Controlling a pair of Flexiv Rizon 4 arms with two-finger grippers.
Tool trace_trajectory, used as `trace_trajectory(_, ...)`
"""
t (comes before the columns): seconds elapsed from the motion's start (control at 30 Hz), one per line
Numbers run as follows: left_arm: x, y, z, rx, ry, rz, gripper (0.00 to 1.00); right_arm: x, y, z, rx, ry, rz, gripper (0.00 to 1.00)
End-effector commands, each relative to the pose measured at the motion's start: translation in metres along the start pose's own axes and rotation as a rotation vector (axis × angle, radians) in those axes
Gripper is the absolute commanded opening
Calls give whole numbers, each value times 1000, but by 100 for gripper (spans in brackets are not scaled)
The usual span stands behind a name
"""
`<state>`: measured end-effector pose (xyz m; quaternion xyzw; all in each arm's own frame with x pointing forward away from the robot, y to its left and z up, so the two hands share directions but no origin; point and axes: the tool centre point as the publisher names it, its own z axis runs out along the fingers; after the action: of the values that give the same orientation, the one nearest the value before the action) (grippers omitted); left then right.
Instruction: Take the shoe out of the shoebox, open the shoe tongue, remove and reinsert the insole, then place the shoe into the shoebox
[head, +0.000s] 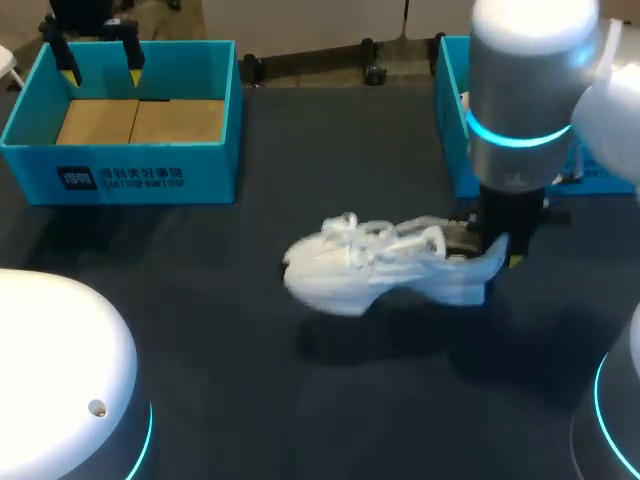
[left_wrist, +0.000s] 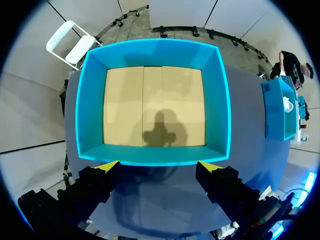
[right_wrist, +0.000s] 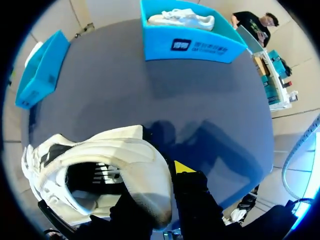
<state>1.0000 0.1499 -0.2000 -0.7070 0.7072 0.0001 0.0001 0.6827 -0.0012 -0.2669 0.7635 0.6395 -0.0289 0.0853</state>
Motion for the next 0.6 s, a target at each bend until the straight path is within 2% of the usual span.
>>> trace_trajectory(0.03, 0, 0, 0, 0, 0, 0, 100, 45, -7, 19, 4, -18, -21, 0)
trace_trajectory(0.4, 0, 0, 0, 0, 0, 0, 100, 70, -29, 48, 14, -34, -59, 0)
trace_trajectory(0.6, 0, 0, 0, 0, 0, 0, 100, 76, -35, 58, 17, -38, -67, 0)
